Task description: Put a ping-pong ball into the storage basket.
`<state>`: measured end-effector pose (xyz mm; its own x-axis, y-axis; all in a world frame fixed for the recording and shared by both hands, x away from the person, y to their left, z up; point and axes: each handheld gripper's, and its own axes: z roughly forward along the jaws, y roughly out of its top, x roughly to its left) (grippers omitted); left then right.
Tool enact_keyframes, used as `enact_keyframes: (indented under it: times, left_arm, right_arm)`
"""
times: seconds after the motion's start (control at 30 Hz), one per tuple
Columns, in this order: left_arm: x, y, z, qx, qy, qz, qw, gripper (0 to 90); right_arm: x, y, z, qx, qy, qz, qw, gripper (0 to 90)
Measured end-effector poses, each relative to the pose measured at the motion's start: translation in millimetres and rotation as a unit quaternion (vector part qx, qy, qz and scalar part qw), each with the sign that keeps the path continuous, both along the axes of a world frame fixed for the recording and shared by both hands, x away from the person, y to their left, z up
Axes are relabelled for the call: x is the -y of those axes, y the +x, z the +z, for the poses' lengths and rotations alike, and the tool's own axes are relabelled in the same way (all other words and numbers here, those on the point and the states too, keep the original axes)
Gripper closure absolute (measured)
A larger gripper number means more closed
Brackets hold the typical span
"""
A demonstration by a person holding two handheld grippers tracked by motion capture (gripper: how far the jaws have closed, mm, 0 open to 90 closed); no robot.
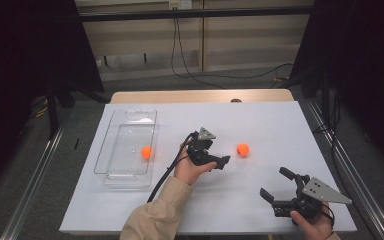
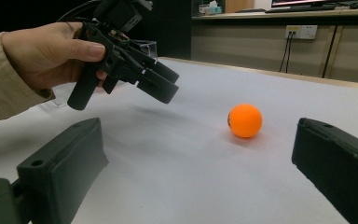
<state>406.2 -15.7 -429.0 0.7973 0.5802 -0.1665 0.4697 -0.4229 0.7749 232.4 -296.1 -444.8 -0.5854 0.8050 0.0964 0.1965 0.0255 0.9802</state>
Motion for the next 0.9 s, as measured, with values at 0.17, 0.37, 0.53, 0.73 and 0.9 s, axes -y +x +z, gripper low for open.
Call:
enact_keyframes:
  times: [0.17, 0.37, 0.53, 0.73, 0.9]
  left_arm:
    - [2.2, 0.4, -1.0, 0.002, -0.001, 0.001, 1.0, 8.0]
    - [5.5, 0.5, 0.2, 0.003, -0.001, 0.0, 1.0, 8.0]
    - [8.9, 0.9, -0.1, 0.007, 0.0, 0.0, 1.0, 8.1]
    - [13.2, 1.5, -0.6, 0.009, -0.002, 0.0, 1.0, 8.0]
    - [17.1, 2.2, -1.0, 0.01, 0.0, -0.001, 1.0, 8.1]
  right_arm:
    - [-0.2, -0.1, 0.1, 0.0, 0.0, 0.0, 1.0, 1.8]
    - [0.1, -0.1, 0.1, 0.001, 0.0, 0.0, 1.0, 1.8]
    - [0.1, -0.1, 0.0, 0.0, 0.0, 0.001, 1.0, 1.8]
    - [0.0, -0.1, 0.0, -0.001, 0.0, 0.0, 1.0, 1.8]
    - [0.0, -0.2, 0.2, 0.0, 0.0, 0.001, 1.0, 1.8]
